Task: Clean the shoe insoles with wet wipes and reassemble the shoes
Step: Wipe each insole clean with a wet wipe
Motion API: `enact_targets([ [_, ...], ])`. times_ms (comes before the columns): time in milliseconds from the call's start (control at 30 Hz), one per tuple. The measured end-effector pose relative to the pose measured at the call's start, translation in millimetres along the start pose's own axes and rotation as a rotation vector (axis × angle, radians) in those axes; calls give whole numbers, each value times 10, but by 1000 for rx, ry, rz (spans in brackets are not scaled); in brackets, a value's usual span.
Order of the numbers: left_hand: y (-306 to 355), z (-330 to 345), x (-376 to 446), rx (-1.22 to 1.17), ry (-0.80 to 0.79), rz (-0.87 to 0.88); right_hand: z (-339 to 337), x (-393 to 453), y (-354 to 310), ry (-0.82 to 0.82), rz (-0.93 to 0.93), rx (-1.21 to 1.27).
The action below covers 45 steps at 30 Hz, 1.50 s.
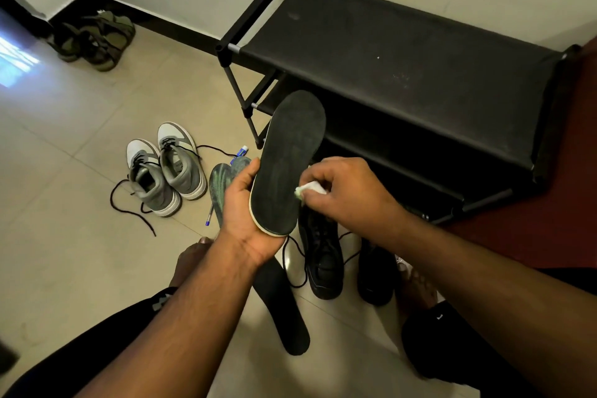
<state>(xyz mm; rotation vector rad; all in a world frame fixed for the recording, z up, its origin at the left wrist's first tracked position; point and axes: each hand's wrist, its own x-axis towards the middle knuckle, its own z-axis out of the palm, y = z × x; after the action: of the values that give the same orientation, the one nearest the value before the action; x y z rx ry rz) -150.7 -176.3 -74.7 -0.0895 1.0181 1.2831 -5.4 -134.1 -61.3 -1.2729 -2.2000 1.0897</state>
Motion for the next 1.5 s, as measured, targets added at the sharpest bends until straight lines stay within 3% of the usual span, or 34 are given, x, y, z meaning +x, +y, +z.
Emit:
enact_targets([
  [67, 14, 15, 3, -51, -66, -22, -10, -4, -2, 5, -22, 20],
  [200, 38, 30, -23, -49, -96, -55, 2, -94, -145, -262, -150, 116],
  [267, 11, 45, -29, -7, -77, -56, -38, -35, -103, -222, -123, 74],
  [367, -49, 63, -23, 20, -104, -47, -124, 68, 19, -16, -56, -34],
  [400, -45, 88, -37, 29, -111, -51, -129, 62, 10, -18, -71, -19],
  [500, -35, 101, -36, 16, -135, -96, -59, -58, -144, -237, -243, 91],
  [567, -50, 97, -31, 16, -143, -129, -43, -66, -156, -246, -287, 75],
  [700, -127, 68, -48, 127, -163, -186, -159, 125, 90, 138, -97, -63],
  [800, -121, 75, -52, 151, -213, -205, -258, 148, 119, 218, 13, -88],
  [867, -93, 75, -27, 105, -253, -177, -295, 96, 13, 186, 25, 35],
  [933, -65, 107, -36, 75, -268, -138, -288, 31, -114, 52, 37, 211],
  [1033, -58, 132, -48, 77, -197, -119, -214, -30, -201, -119, 73, 356],
  [1267, 57, 105, -13, -5, -124, 34, -200, -26, -142, -202, 302, 628],
  [1500, 106, 71, 20, -94, -47, 153, -108, -51, -170, -149, 306, 557],
])
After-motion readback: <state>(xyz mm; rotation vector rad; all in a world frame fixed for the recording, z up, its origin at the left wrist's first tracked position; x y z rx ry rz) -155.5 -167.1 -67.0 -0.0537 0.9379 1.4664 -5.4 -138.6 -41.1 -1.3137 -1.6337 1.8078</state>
